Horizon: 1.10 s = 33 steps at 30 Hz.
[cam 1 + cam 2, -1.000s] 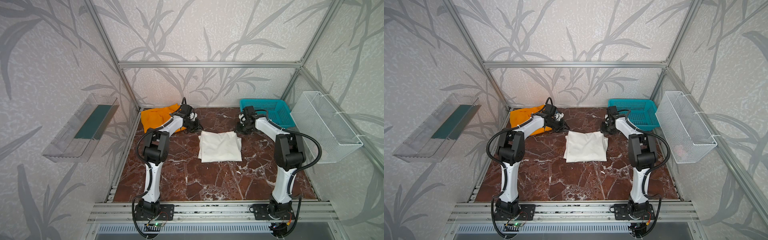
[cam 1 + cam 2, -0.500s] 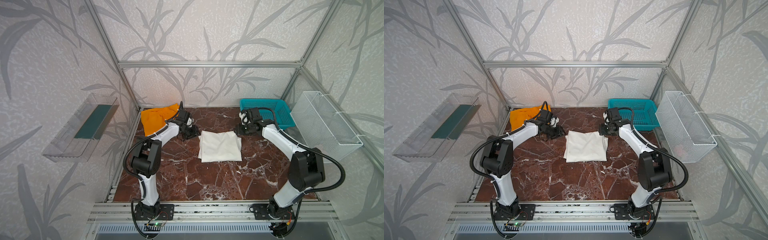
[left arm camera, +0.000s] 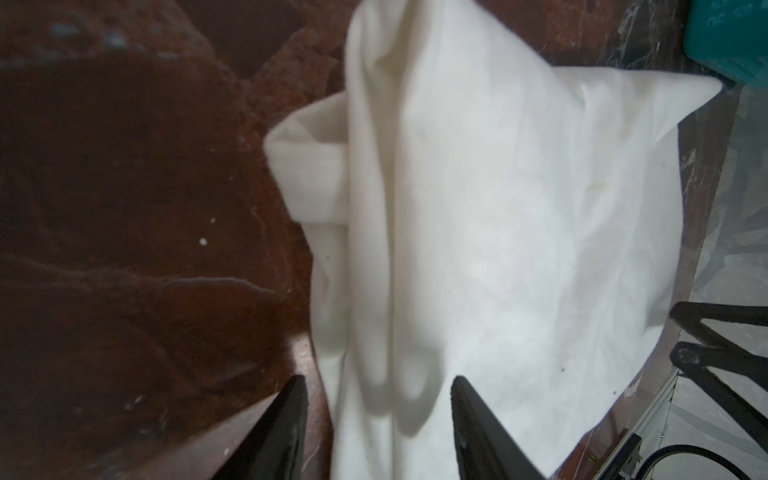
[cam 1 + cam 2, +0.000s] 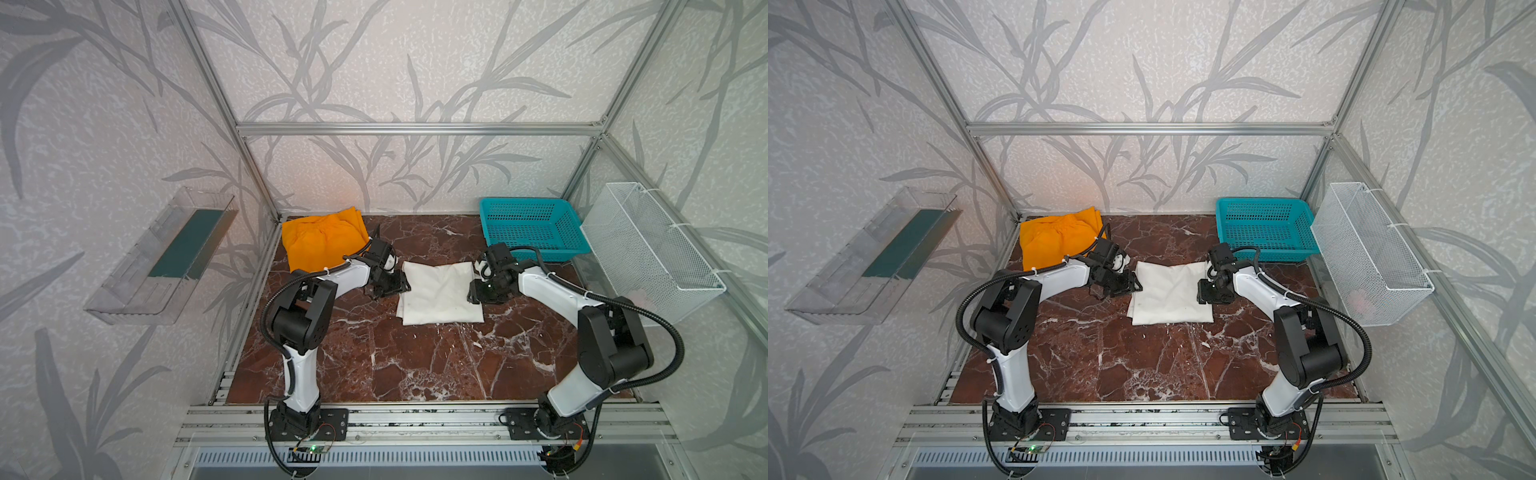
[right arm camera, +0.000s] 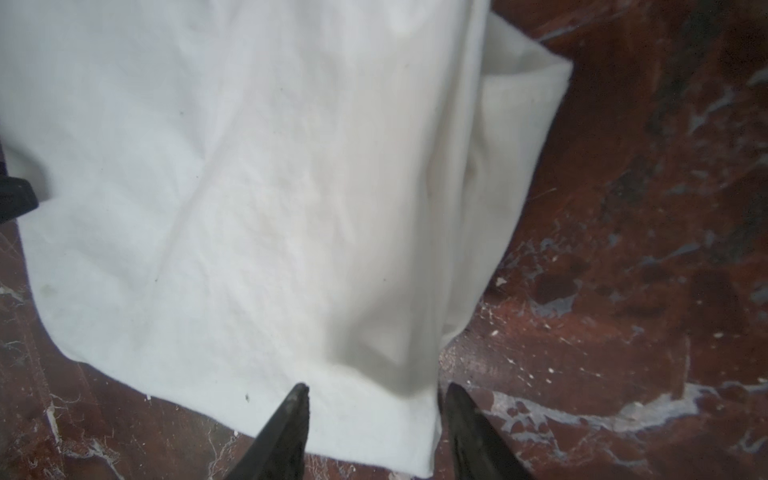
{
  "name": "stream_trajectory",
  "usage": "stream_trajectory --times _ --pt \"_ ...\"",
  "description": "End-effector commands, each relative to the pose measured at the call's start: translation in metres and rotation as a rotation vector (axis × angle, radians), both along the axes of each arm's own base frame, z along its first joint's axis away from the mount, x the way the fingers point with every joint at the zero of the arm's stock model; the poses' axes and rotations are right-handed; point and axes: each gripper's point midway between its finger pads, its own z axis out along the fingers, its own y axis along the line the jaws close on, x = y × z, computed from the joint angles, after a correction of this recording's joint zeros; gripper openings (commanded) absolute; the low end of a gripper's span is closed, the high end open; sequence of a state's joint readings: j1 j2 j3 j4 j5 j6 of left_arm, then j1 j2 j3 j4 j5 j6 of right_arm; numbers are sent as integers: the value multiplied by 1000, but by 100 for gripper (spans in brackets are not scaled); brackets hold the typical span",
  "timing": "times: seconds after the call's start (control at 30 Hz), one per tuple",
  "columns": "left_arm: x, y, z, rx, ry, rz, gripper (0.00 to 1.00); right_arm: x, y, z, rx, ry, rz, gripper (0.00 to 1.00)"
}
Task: Fold and stack the mixed laundry pile
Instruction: 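Grasp the folded white shirt's side with the left gripper, then lift the shirt toward the orange garment with left gripper while right draws back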
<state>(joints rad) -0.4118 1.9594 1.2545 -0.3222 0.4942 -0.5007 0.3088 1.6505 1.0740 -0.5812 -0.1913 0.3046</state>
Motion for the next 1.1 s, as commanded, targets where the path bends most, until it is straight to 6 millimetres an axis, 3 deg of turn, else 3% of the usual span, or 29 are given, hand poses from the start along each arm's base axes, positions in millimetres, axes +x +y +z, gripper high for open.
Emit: stream_trajectory --times 0.0,0.17,0.37,0.5,0.63,0.8,1.07 --pt "-10 -11 -15 -17 29 -11 54 -6 -2 -13 -16 42 -25 53" --pt "-18 -11 -29 28 53 18 47 -11 -4 -30 -52 91 -16 52" --pt "-18 5 -43 149 91 84 18 -12 -2 -27 -52 83 -9 51" --pt "-17 4 -43 180 95 85 3 -9 -5 0 -51 10 -6 51" --pt "-9 10 -34 248 85 84 0 -4 -10 33 -61 -91 -6 53" --pt "21 32 5 441 16 46 0 -4 -16 64 -69 -186 -1 55" --pt "84 68 86 669 -95 31 0 -10 -19 74 -52 -227 -9 55"
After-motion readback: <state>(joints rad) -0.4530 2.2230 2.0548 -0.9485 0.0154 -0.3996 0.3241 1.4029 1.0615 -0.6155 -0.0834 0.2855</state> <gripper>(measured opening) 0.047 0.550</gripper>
